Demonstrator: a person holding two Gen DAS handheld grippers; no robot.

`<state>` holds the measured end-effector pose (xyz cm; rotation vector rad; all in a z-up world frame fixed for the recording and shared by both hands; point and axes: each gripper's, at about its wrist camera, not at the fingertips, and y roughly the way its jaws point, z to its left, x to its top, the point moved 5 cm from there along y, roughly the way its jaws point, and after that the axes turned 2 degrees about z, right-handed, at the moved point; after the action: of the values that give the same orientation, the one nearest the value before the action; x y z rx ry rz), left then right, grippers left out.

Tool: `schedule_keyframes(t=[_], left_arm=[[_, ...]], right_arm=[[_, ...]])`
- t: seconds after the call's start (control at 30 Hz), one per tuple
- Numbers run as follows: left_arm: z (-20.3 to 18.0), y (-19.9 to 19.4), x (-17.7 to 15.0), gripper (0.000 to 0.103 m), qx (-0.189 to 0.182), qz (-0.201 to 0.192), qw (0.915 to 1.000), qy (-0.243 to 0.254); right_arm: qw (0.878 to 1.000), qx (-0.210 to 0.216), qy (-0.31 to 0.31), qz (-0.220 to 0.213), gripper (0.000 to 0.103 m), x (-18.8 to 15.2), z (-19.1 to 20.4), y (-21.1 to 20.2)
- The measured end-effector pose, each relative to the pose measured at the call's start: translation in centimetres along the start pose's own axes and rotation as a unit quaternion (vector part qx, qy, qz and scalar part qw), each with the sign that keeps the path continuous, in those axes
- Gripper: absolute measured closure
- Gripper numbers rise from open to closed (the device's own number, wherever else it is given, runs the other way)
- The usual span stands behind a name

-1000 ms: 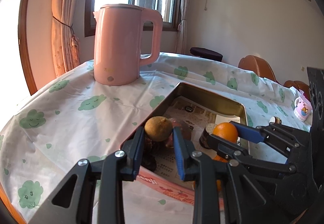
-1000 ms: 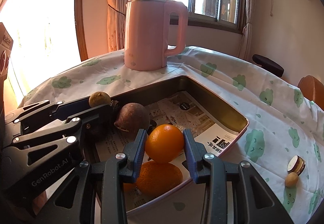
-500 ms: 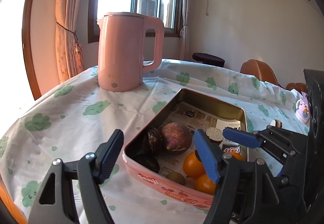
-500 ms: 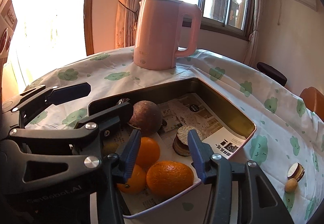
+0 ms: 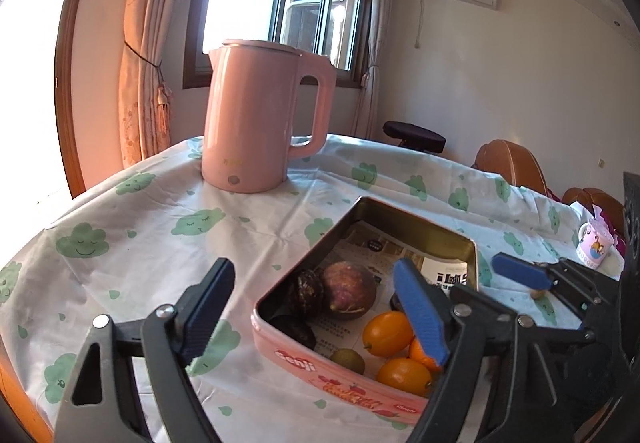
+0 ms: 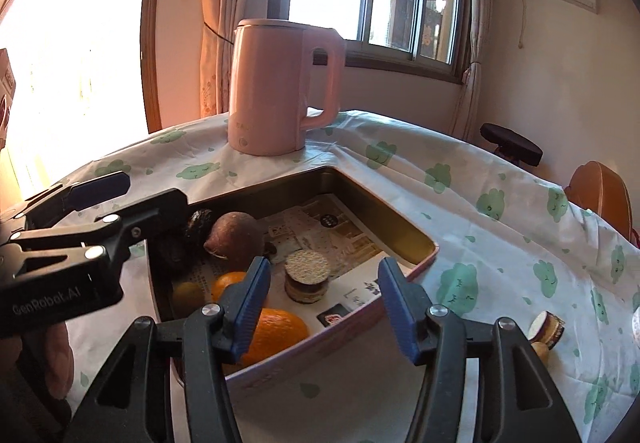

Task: Organize fruits
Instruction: 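Move both tools back over the remaining items on the cloth, then close the right tool on the brown jar while the left tool grasps a small brown fruit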

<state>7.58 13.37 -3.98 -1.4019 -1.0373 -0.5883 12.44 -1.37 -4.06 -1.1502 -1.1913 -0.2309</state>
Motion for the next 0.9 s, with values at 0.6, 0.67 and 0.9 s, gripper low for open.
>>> schedule_keyframes(t=[0.6,0.67,0.9], left_arm=[[-13.2,1.4,0.7,0.017,-0.056,0.019,0.9935,0.098],[-14.2,2.1,0.6,0.017,-0.061,0.030,0.9922,0.105],[-16.3,3.6,0.0,0.017,-0.075,0.056,0.9886,0.118]], right_arm=[[0.970,-0.103,0.208,0.075,0.042,-4.8,-19.6,0.2],[0.968,-0.099,0.212,0.089,0.042,-4.9,-19.4,1.3],[0.962,-0.100,0.222,0.123,0.067,-5.8,-19.5,3.2]])
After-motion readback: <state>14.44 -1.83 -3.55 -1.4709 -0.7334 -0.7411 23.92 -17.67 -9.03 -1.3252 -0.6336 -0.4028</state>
